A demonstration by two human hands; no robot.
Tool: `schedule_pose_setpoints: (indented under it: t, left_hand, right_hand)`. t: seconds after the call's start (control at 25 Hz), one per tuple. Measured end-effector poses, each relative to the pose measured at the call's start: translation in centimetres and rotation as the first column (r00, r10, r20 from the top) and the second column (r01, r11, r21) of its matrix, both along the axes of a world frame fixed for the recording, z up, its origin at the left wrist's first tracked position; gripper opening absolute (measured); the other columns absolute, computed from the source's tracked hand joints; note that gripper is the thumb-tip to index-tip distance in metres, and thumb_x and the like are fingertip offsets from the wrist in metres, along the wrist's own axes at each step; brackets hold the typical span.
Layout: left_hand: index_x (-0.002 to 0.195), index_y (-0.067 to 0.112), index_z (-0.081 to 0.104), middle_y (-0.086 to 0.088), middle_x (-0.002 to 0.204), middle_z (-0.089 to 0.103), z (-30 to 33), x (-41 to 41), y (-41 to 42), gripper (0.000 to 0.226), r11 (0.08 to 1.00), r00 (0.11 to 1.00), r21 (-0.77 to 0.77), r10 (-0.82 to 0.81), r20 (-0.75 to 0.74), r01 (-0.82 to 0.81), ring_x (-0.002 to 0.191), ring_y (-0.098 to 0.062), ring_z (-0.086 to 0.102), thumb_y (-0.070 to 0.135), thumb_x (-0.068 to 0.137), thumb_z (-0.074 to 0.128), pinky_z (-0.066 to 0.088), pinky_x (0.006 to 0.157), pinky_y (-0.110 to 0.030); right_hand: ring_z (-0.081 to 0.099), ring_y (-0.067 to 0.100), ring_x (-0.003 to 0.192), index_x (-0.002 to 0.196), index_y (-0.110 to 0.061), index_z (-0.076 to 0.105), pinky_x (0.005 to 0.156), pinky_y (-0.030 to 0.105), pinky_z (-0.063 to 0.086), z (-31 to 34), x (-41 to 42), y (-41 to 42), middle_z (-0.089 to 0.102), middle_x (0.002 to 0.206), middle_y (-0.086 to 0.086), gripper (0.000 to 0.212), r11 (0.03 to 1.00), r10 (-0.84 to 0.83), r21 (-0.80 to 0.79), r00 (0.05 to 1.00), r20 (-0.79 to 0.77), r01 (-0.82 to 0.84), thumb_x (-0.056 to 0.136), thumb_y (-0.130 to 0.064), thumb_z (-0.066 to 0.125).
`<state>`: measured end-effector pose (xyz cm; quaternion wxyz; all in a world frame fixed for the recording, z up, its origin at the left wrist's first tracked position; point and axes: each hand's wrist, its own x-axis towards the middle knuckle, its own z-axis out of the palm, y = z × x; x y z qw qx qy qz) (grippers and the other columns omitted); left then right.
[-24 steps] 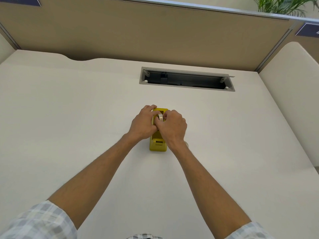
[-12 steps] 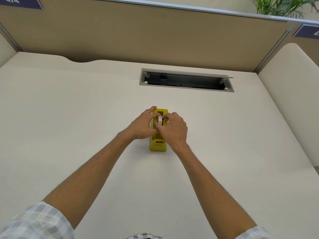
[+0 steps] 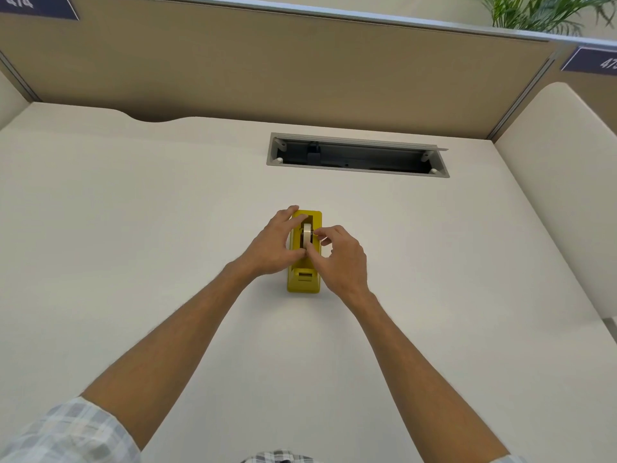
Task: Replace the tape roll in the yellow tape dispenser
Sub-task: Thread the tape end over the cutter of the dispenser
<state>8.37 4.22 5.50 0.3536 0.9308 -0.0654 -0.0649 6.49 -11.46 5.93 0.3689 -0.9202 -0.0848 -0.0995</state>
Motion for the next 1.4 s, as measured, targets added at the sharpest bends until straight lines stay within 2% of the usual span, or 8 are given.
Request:
schedule_pose_setpoints:
  t: [0.32, 0.48, 0.84, 1.08, 1.4]
  left_hand:
    - [0.139, 0.023, 0.046, 0.004, 0.158, 0.023, 0.1, -0.1, 0.3, 0.05, 0.999, 1.0, -0.047, 0.017, 0.024, -0.015, 0.145, -0.017, 0.022, 0.035, 0.092, 0.058, 0.027, 0.115, -0.039]
    - [0.138, 0.024, 0.047, 0.004, 0.157, 0.024, 0.1, -0.1, 0.2, 0.049, 0.999, 1.0, -0.047, 0.016, 0.02, -0.015, 0.144, -0.017, 0.023, 0.033, 0.091, 0.06, 0.026, 0.113, -0.036]
    - [0.135, 0.027, 0.05, 0.002, 0.154, 0.031, 0.0, -0.9, -0.2, 0.048, 0.998, 0.994, -0.036, 0.063, 0.088, -0.06, 0.142, -0.019, 0.028, 0.033, 0.089, 0.062, 0.029, 0.111, -0.038]
    - [0.136, 0.027, 0.049, 0.003, 0.15, 0.039, -0.2, -2.3, -0.2, 0.051, 0.993, 0.99, -0.1, 0.07, 0.121, -0.058, 0.141, -0.016, 0.029, 0.021, 0.088, 0.064, 0.028, 0.113, -0.037]
    - [0.134, 0.028, 0.051, 0.0, 0.145, 0.045, 0.1, -2.8, -0.5, 0.048, 0.988, 0.986, -0.119, 0.111, 0.124, -0.096, 0.135, -0.019, 0.039, 0.02, 0.089, 0.062, 0.039, 0.109, -0.042]
  right_hand:
    - [0.064, 0.01, 0.077, 0.092, -0.021, 0.07, 0.062, 0.028, 0.05, 0.0, 0.5, 0.3, 0.068, 0.091, -0.009, 0.022, 0.999, -0.048, -0.017, 0.999, -0.01, 0.048, 0.087, -0.041, 0.064]
    - [0.064, 0.012, 0.077, 0.09, -0.021, 0.071, 0.063, 0.029, 0.05, 0.1, 0.7, 0.6, 0.069, 0.09, -0.008, 0.022, 0.998, -0.066, -0.023, 0.997, -0.024, 0.066, 0.088, -0.042, 0.063]
    - [0.065, 0.012, 0.078, 0.09, -0.021, 0.071, 0.065, 0.03, 0.05, 0.2, 0.9, 0.5, 0.07, 0.089, -0.008, 0.023, 0.997, -0.074, -0.02, 0.997, -0.037, 0.073, 0.088, -0.042, 0.062]
    - [0.065, 0.01, 0.081, 0.089, -0.022, 0.071, 0.066, 0.027, 0.049, 0.3, 0.6, 0.6, 0.071, 0.089, -0.009, 0.022, 0.996, -0.089, -0.012, 0.995, -0.04, 0.088, 0.088, -0.042, 0.062]
    - [0.066, 0.009, 0.083, 0.089, -0.025, 0.072, 0.069, 0.03, 0.052, 0.2, 0.7, 0.6, 0.072, 0.089, -0.01, 0.023, 0.995, -0.093, 0.022, 0.993, -0.076, 0.095, 0.088, -0.044, 0.061]
